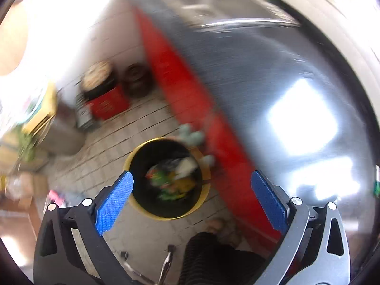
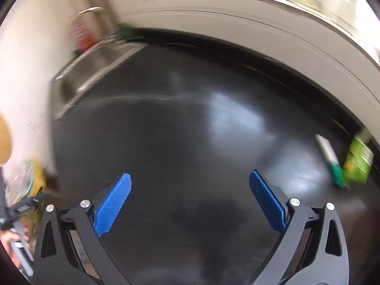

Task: Collect trash
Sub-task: 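Move both open grippers back over the countertop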

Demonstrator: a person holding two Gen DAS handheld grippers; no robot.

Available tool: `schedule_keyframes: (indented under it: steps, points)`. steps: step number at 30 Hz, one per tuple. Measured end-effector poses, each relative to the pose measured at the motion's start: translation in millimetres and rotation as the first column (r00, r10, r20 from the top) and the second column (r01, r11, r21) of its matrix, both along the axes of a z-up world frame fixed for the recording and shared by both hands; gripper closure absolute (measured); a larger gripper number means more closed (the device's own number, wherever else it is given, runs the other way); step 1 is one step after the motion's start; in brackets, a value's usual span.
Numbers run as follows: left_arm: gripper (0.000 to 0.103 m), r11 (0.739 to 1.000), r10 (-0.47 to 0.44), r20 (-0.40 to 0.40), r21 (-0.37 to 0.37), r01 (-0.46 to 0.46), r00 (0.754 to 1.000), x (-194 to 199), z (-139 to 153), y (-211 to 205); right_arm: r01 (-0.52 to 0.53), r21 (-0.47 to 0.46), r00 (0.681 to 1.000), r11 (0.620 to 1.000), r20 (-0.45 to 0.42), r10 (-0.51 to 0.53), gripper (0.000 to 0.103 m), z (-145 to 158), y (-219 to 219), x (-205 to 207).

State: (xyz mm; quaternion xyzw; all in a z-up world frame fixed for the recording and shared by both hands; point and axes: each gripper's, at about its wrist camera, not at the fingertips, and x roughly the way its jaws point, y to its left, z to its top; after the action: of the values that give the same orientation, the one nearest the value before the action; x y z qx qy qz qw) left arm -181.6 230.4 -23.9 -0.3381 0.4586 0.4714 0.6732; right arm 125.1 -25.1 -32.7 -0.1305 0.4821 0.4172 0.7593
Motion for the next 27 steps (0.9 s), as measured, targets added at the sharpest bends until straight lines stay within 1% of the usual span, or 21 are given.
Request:
schedule_keyframes:
  steps: [2,3,4,6,8,9,12,13,14,15,16,21,24,27]
  points:
    - [0.007,0.997,-0.080,0.007,0.000,0.080,0.997,39.6,4.8,-5.6,0.101,-0.067,0.995,0.993,0.007,-0.101,0.007,-17.0,-47.2,32.6]
    - [0.007,0.993,-0.121,0.004,0.002,0.121,0.993,59.6,6.6,-10.2,0.163,-0.105,0.987,0.981,0.019,-0.162,0.007,-26.5,-76.8,50.5]
    - [0.007,0.983,-0.182,0.001,0.001,0.182,0.983,88.7,7.6,-17.9,0.212,-0.135,0.977,0.968,0.028,-0.210,0.007,-33.7,-103.7,61.7]
    - [0.007,0.969,-0.248,-0.001,-0.005,0.248,0.969,121.2,6.2,-30.8,0.287,-0.180,0.958,0.941,0.029,-0.287,0.007,-46.6,-147.5,77.6]
    - [0.007,0.946,-0.323,-0.003,-0.019,0.323,0.946,161.2,1.2,-48.4,0.357,-0.218,0.932,0.908,0.014,-0.363,0.007,-59.9,-193.8,90.3]
    - [0.007,0.935,-0.354,-0.007,-0.025,0.354,0.935,176.7,-1.2,-57.1,0.380,-0.232,0.921,0.896,0.005,-0.389,0.007,-64.9,-209.7,93.4]
    - [0.007,0.884,-0.466,-0.007,-0.044,0.466,0.885,229.2,-8.7,-91.8,0.437,-0.257,0.888,0.862,-0.032,-0.459,0.007,-79.4,-257.0,100.1]
    - [0.007,0.870,-0.492,-0.006,-0.047,0.491,0.871,240.7,-9.2,-100.5,0.451,-0.261,0.878,0.854,-0.044,-0.477,0.007,-82.4,-267.7,100.2]
    - [0.007,0.851,-0.524,-0.008,-0.050,0.523,0.851,254.7,-9.7,-111.4,0.463,-0.260,0.869,0.848,-0.053,-0.491,0.007,-84.0,-275.5,100.1]
    - [0.007,0.824,-0.565,-0.011,-0.050,0.564,0.825,271.4,-9.7,-125.0,0.474,-0.256,0.862,0.843,-0.058,-0.503,0.007,-84.7,-284.1,99.8]
    - [0.007,0.806,-0.591,-0.013,-0.048,0.590,0.807,281.4,-9.3,-133.9,0.484,-0.252,0.856,0.838,-0.060,-0.513,0.007,-86.5,-290.7,99.6]
    - [0.007,0.719,-0.695,-0.020,-0.044,0.694,0.719,333.4,-6.5,-175.5,0.534,-0.235,0.824,0.812,-0.073,-0.562,0.007,-87.4,-322.6,103.8]
    - [0.007,0.682,-0.732,-0.028,-0.045,0.730,0.681,357.3,-7.8,-192.0,0.553,-0.234,0.810,0.800,-0.076,-0.582,0.007,-82.4,-336.0,109.2]
    - [0.007,0.659,-0.752,-0.033,-0.051,0.750,0.658,369.9,-9.3,-204.4,0.569,-0.237,0.794,0.787,-0.090,-0.601,0.007,-80.6,-347.1,113.7]
